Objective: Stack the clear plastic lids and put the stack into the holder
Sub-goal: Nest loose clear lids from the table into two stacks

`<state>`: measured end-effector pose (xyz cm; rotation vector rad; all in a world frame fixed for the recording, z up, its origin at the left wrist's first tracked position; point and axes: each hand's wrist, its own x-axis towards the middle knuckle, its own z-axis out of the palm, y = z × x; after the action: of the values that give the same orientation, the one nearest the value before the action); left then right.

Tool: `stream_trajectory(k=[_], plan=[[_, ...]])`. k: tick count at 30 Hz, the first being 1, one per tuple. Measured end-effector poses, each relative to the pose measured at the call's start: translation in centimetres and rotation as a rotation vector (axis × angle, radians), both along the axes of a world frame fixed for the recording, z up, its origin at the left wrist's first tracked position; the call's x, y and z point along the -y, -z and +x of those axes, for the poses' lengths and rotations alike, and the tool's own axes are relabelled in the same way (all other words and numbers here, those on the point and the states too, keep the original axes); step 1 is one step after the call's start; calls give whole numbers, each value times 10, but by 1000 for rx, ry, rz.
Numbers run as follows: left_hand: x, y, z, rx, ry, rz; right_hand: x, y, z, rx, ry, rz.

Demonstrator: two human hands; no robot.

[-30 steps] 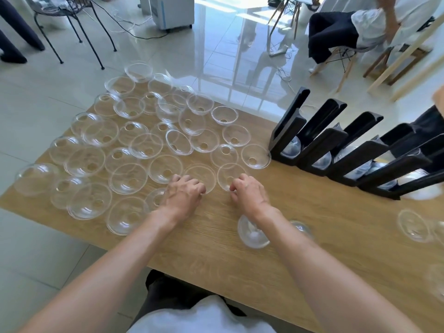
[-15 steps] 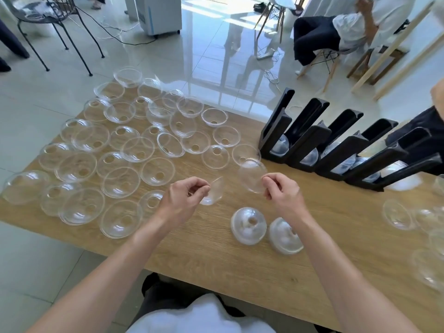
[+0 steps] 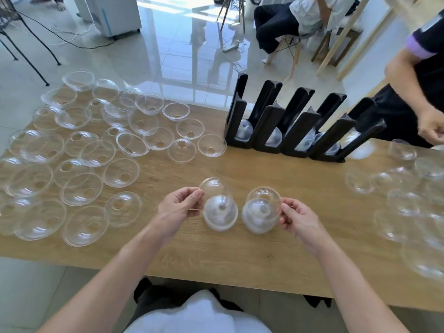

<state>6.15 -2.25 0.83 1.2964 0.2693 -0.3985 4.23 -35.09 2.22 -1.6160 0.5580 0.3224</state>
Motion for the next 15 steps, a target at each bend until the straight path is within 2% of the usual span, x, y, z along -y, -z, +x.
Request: stream_trajectory(k=[9,15], plan=[[29,7,2,-84,10,-48,7,19,-5,28,-45,-261],[26,19,5,-141,-13,-42,8,26,-1,37,-31,-302]])
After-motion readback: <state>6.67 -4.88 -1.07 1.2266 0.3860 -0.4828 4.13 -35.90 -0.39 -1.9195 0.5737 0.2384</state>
